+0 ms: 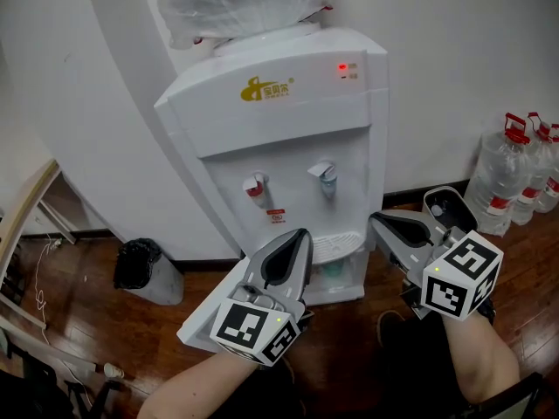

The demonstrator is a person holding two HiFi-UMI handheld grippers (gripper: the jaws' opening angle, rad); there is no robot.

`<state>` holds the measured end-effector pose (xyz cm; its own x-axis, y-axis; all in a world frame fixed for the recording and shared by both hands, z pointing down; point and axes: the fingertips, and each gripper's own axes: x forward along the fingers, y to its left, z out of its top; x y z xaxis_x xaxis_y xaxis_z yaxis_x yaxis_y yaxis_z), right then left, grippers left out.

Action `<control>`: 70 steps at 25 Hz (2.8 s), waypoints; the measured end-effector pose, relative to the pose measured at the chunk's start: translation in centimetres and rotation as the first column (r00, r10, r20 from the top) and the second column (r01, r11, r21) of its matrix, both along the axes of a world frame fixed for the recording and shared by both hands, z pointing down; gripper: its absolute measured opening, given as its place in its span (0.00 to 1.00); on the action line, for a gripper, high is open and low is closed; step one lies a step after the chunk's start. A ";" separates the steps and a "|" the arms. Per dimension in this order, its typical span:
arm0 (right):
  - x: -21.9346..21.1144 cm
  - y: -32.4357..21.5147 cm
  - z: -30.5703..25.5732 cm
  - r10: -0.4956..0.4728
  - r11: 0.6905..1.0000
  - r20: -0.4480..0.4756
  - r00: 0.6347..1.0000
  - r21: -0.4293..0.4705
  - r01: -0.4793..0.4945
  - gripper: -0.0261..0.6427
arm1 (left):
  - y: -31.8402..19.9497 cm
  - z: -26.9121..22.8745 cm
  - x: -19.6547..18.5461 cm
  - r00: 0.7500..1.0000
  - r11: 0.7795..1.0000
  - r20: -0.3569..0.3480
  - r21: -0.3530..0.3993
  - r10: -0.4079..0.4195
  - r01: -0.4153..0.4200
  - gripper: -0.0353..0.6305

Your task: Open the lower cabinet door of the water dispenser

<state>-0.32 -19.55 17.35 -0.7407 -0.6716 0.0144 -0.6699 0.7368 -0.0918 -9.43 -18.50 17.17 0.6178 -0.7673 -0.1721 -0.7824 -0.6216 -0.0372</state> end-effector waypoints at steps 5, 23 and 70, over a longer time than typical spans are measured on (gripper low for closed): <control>-0.1 -0.4 -0.6 -0.052 0.999 -0.020 0.998 0.010 0.053 0.04 | -0.8 2.6 1.2 0.994 0.999 0.106 -0.029 0.017 -0.014 0.06; 5.2 -5.6 10.4 -0.047 0.998 -0.039 0.998 -0.054 0.044 0.04 | -3.9 14.4 -1.5 0.934 0.933 0.009 -0.027 -0.358 0.359 0.19; 2.7 -2.9 24.3 -0.148 0.982 -0.090 0.985 -0.132 0.135 0.04 | -6.8 35.3 -1.4 0.897 0.825 0.202 -0.355 -0.392 0.440 0.29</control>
<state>2.40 -22.44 41.69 -0.8190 -0.5484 0.1691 -0.5699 0.8118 -0.1274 -10.83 -25.26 52.50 0.2213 -0.9452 0.2402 -0.9749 -0.2208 0.0292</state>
